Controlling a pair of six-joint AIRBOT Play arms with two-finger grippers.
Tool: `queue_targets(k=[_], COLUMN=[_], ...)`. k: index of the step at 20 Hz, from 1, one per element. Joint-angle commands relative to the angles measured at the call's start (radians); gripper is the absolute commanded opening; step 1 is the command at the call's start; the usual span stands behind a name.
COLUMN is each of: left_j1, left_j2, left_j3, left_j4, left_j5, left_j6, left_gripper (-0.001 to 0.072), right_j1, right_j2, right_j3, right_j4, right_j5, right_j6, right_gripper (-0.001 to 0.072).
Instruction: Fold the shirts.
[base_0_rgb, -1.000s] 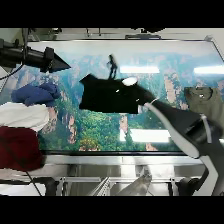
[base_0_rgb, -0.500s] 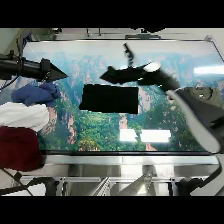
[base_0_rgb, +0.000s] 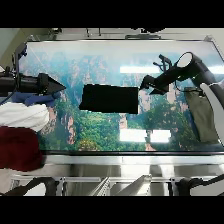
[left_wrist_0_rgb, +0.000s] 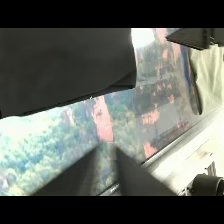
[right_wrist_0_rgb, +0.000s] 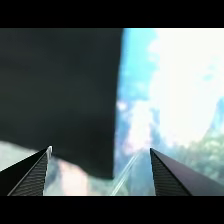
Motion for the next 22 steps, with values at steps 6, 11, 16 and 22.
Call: queue_targets(k=[6, 11, 16, 22], left_j1=[0.002, 0.002, 0.002, 0.002], left_j2=[0.017, 0.017, 0.017, 0.017], left_j3=[-0.033, -0.033, -0.033, -0.033], left_j4=[0.005, 0.005, 0.005, 0.005], left_j5=[0.015, 0.023, 0.023, 0.022], left_j6=[-0.002, -0.002, -0.002, -0.002], left_gripper=[0.0281, 0.0280, 0.0280, 0.0279], right_j1=[-0.002, 0.016, 0.005, -0.241], right_j2=[-0.221, -0.253, -0.165, 0.185], right_j3=[-0.008, -0.008, -0.007, -0.007], right_j4=[0.342, 0.425, 0.515, 0.438], right_j5=[-0.053, -0.113, -0.126, -0.220], right_j6=[-0.122, -0.241, -0.290, -0.197], right_gripper=[0.0700, 0.0131, 0.0013, 0.0012])
